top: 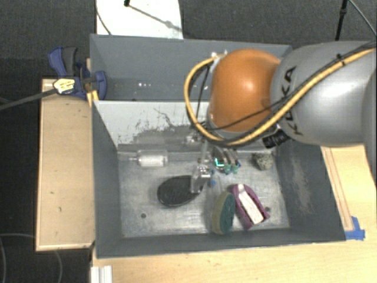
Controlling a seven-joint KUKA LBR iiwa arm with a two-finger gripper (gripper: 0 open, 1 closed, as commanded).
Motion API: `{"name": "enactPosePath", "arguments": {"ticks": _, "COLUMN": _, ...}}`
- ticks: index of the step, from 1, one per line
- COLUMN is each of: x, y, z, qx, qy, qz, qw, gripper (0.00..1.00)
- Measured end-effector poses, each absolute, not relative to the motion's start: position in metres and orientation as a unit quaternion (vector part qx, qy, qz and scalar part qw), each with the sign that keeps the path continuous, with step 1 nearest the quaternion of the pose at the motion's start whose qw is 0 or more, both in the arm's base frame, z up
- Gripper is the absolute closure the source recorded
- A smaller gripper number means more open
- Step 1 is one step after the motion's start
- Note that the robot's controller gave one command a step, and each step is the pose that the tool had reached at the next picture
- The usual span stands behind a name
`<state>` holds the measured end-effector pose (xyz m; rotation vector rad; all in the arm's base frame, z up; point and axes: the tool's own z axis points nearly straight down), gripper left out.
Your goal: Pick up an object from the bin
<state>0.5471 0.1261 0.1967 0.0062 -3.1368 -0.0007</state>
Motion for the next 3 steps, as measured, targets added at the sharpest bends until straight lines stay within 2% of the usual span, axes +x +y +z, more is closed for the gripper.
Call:
{"name": "enactPosePath", "arguments": {"ticks": 1, "x": 0.547, "y": 0.127, "z": 0.085, "qx": 0.170, "qy": -0.985, "qz": 0.000, "qw": 0.002, "gripper": 0.00}}
{"name": "enactPosePath", "arguments": {"ticks": 2, "x": 0.549, "y": 0.127, "z": 0.089, "qx": 0.166, "qy": -0.986, "qz": -0.001, "qw": -0.001, "gripper": 1.00}}
{"name": "enactPosePath", "arguments": {"ticks": 3, "x": 0.543, "y": 0.129, "z": 0.231, "qx": 0.175, "qy": -0.985, "qz": -0.001, "qw": 0.000, "gripper": 1.00}}
